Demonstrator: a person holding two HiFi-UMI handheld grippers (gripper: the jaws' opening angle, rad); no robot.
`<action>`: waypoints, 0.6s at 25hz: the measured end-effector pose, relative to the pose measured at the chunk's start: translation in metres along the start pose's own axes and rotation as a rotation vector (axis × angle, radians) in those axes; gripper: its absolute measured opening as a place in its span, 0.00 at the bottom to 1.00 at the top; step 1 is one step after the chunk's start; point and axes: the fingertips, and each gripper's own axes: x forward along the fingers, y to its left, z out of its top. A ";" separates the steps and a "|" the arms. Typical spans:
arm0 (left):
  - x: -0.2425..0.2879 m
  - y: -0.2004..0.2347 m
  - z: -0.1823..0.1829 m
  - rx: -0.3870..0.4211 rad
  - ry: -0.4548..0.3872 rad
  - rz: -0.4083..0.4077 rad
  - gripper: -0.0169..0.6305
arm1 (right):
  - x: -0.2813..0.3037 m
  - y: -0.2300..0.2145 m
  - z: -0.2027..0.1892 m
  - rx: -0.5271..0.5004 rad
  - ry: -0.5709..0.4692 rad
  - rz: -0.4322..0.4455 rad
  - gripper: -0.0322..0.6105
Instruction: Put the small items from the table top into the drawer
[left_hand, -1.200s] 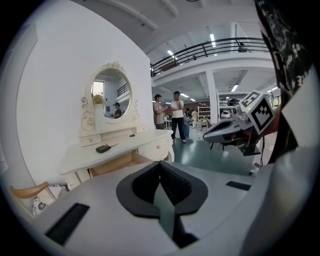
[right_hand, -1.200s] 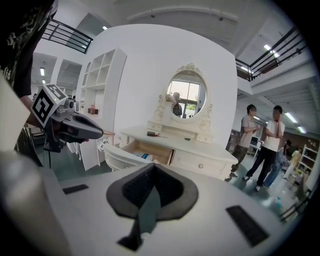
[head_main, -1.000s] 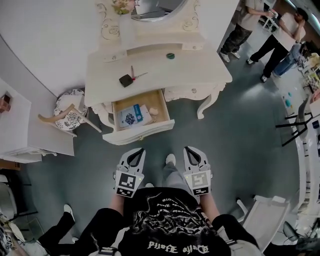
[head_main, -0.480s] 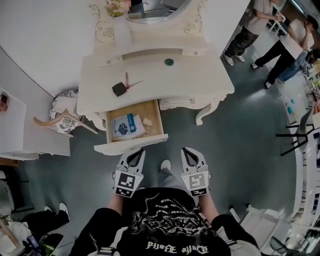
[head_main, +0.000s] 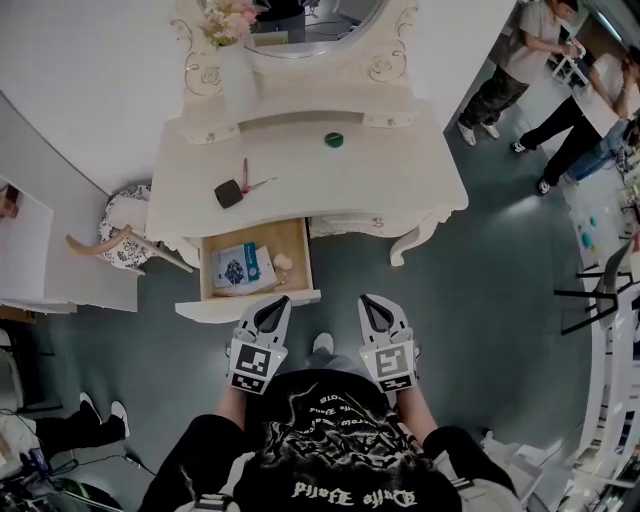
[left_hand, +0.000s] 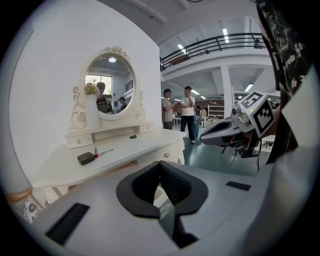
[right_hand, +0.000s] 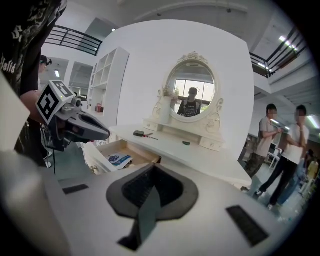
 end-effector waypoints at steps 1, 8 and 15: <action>0.003 -0.001 0.001 -0.004 0.001 0.008 0.05 | 0.002 -0.004 0.000 -0.002 -0.002 0.007 0.07; 0.022 0.000 0.011 -0.030 0.003 0.061 0.05 | 0.016 -0.026 -0.002 -0.018 -0.013 0.061 0.07; 0.032 -0.003 0.019 -0.044 -0.002 0.092 0.05 | 0.024 -0.038 -0.003 -0.026 -0.016 0.094 0.07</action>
